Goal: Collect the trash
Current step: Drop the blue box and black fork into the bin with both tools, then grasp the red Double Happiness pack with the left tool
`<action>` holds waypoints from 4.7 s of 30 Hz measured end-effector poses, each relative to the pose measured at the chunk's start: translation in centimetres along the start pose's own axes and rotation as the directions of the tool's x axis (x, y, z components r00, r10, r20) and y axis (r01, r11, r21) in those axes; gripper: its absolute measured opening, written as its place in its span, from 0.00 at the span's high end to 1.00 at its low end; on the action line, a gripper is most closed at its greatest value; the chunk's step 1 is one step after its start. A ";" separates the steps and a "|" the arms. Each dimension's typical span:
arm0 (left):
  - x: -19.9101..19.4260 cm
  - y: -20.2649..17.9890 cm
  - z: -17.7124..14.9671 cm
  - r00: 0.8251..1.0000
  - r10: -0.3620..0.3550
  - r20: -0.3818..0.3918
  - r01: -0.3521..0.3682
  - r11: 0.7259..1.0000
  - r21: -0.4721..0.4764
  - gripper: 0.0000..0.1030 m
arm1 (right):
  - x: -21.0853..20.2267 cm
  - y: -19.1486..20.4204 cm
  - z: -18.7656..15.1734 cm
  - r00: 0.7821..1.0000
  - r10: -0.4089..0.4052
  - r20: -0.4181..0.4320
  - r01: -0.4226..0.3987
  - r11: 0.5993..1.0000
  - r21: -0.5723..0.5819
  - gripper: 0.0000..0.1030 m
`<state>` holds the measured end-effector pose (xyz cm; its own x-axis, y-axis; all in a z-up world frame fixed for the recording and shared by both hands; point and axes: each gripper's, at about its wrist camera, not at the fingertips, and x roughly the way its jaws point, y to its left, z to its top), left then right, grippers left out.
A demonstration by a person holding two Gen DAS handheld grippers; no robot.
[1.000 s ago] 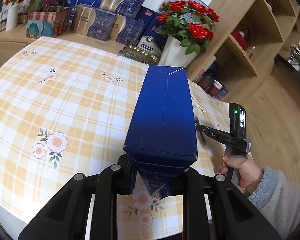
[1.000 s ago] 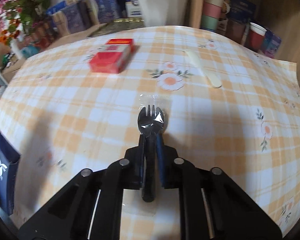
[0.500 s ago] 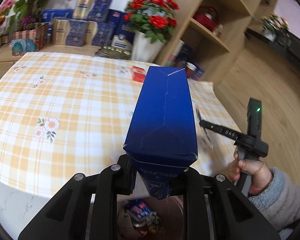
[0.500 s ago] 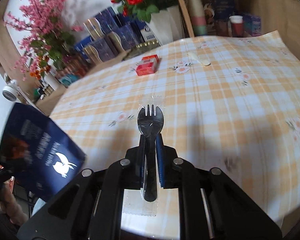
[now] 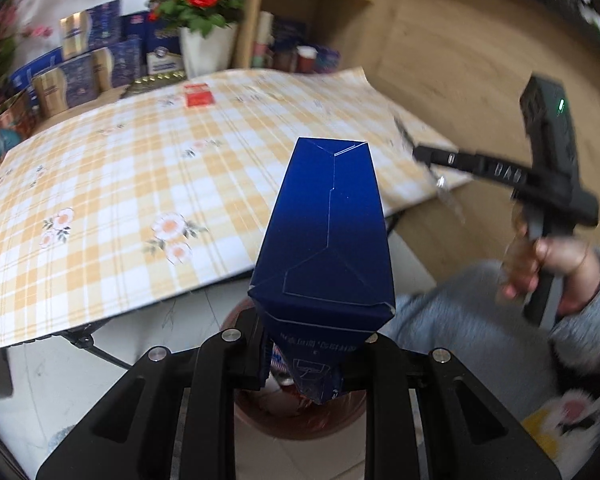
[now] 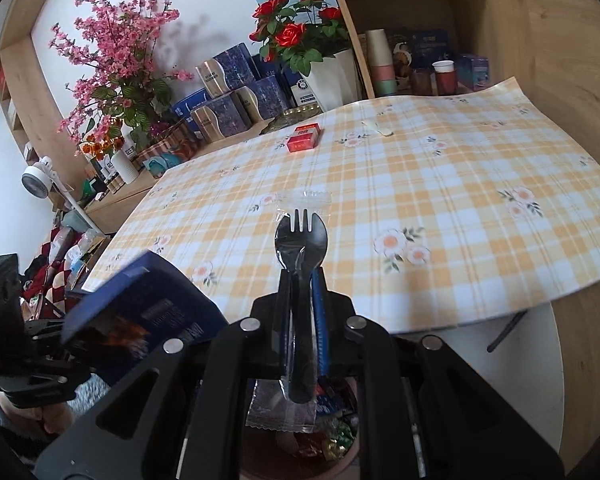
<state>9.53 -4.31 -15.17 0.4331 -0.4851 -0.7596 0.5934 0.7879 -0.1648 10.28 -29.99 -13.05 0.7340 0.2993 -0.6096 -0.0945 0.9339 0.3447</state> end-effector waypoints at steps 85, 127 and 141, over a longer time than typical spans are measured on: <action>-1.1 9.8 -4.4 0.925 0.344 0.161 -0.320 0.934 -0.160 0.06 | 9.0 4.9 -12.0 0.927 0.008 -0.375 -0.089 0.976 -0.198 0.42; 2.4 12.0 7.8 0.966 0.226 0.124 -0.194 0.954 -0.228 0.06 | 6.4 -3.3 0.8 0.989 -0.148 -0.002 0.145 0.975 -0.166 0.06; 22.6 18.8 31.0 0.965 0.262 0.014 -0.249 0.930 -0.270 0.06 | 11.4 -11.2 9.6 0.973 -0.228 -0.028 0.226 0.972 -0.057 0.06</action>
<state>51.47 -12.24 -15.89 0.5829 -0.2670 -0.7674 0.2609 0.9560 -0.1343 26.18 -38.92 -16.99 0.7169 0.0839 -0.6921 0.0359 0.9870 0.1568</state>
